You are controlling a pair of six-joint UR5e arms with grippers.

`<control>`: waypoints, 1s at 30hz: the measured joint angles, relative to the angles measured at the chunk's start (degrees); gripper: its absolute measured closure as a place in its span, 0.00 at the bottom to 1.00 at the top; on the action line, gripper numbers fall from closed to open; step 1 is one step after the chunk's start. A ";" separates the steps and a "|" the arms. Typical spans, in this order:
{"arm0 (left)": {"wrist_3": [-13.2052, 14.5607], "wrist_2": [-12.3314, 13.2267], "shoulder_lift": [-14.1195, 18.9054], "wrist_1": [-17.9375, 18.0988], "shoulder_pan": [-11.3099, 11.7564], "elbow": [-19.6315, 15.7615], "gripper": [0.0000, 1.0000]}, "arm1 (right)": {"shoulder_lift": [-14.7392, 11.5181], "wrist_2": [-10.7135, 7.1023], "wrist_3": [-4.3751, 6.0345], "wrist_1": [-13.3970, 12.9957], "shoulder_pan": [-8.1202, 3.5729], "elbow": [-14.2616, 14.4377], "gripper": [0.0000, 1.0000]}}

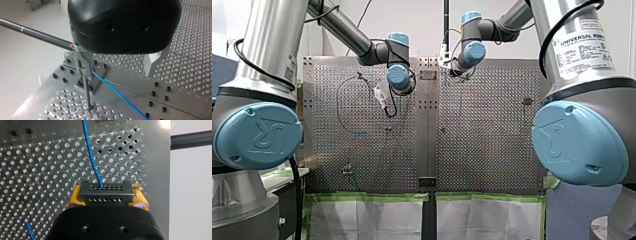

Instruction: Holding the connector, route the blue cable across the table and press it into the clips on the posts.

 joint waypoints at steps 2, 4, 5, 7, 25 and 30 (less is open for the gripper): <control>0.72 -0.61 0.69 -0.13 -0.70 0.00 0.00 | 0.02 0.04 0.00 0.03 -0.16 0.00 1.00; 1.56 -0.67 1.50 0.14 -1.50 0.03 0.00 | 0.02 0.06 0.00 0.05 -0.33 0.01 1.00; 1.97 -0.55 1.82 0.41 -1.84 0.05 0.00 | 0.04 0.07 0.00 0.05 -0.41 0.00 1.00; 3.01 0.03 2.31 1.22 -2.52 0.11 0.00 | 0.09 0.11 0.00 0.05 -0.58 0.00 1.00; 12.69 5.14 0.29 0.80 -4.36 6.79 0.00 | 0.11 -0.09 0.00 0.07 -0.80 -0.39 1.00; 15.47 5.14 -2.03 0.23 -4.03 8.82 0.00 | 0.12 -0.10 -0.01 0.13 -0.85 -0.50 1.00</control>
